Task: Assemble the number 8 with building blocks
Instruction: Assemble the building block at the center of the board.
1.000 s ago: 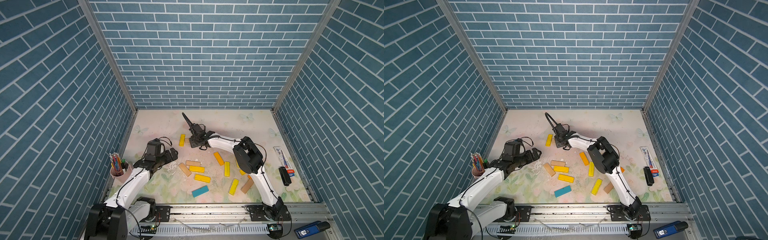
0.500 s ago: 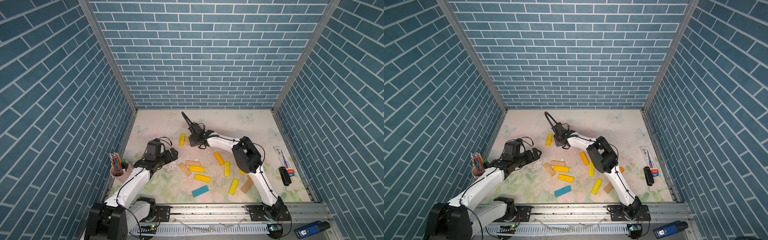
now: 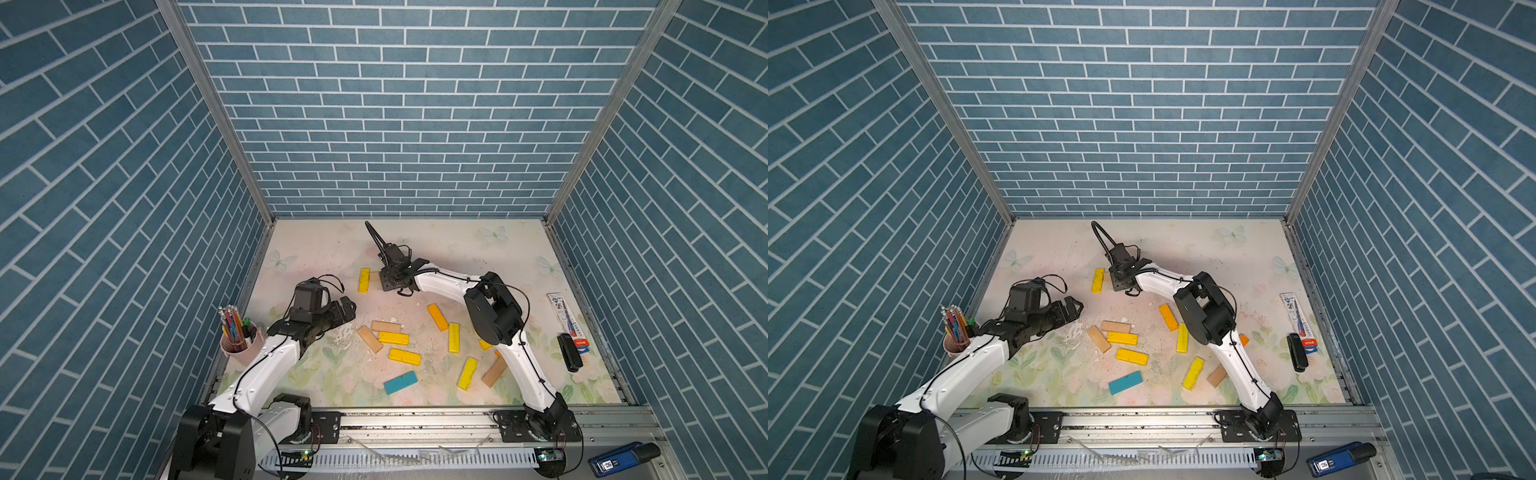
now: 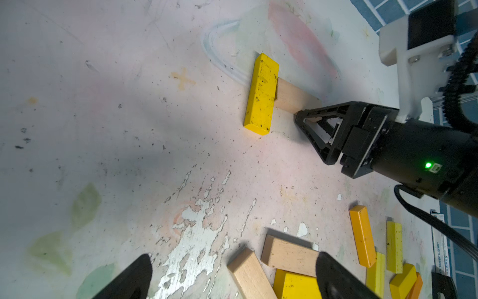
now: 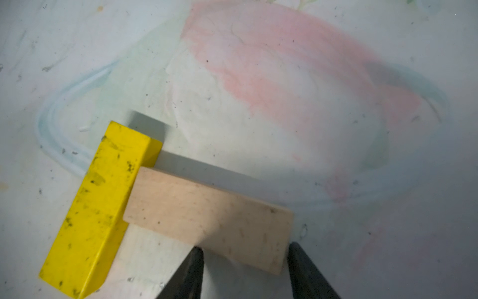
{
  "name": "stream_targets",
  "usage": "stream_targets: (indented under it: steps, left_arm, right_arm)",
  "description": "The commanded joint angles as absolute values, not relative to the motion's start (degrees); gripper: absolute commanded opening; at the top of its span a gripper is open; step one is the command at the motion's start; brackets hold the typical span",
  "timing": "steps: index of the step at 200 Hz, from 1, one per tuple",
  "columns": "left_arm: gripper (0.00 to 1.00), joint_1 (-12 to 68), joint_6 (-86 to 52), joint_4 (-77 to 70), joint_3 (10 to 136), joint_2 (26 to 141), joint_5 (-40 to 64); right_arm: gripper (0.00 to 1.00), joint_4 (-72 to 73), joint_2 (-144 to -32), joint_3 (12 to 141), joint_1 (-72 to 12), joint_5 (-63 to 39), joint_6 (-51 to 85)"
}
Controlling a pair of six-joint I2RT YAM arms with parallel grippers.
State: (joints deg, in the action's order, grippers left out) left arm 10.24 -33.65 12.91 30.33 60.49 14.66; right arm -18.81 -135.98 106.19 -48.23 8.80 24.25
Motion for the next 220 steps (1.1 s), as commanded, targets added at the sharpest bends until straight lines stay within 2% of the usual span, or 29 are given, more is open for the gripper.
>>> stream_targets:
  steps: [1,54,93,149,220]
  left_arm:
    - [1.0,9.8,-33.0,12.3,29.7,60.8,14.5]
    - [1.0,9.8,-33.0,12.1,29.6,61.1,14.6]
    - [1.0,9.8,-33.0,12.0,29.6,61.1,14.5]
    - [1.0,9.8,-33.0,12.1,29.6,61.3,14.4]
    - [1.0,9.8,-33.0,12.0,29.6,61.4,14.5]
  right_arm:
    - [0.54,-20.6,-138.2,107.3,-47.7,8.2,25.8]
    - [0.54,-19.8,-138.5,108.0,-47.7,6.2,25.1]
    - [0.65,-19.5,-138.8,108.4,-47.7,5.9,25.1]
    - [0.58,-20.3,-139.4,109.3,-47.7,6.7,25.8]
    - [0.57,-20.3,-139.8,109.8,-47.7,6.8,26.0]
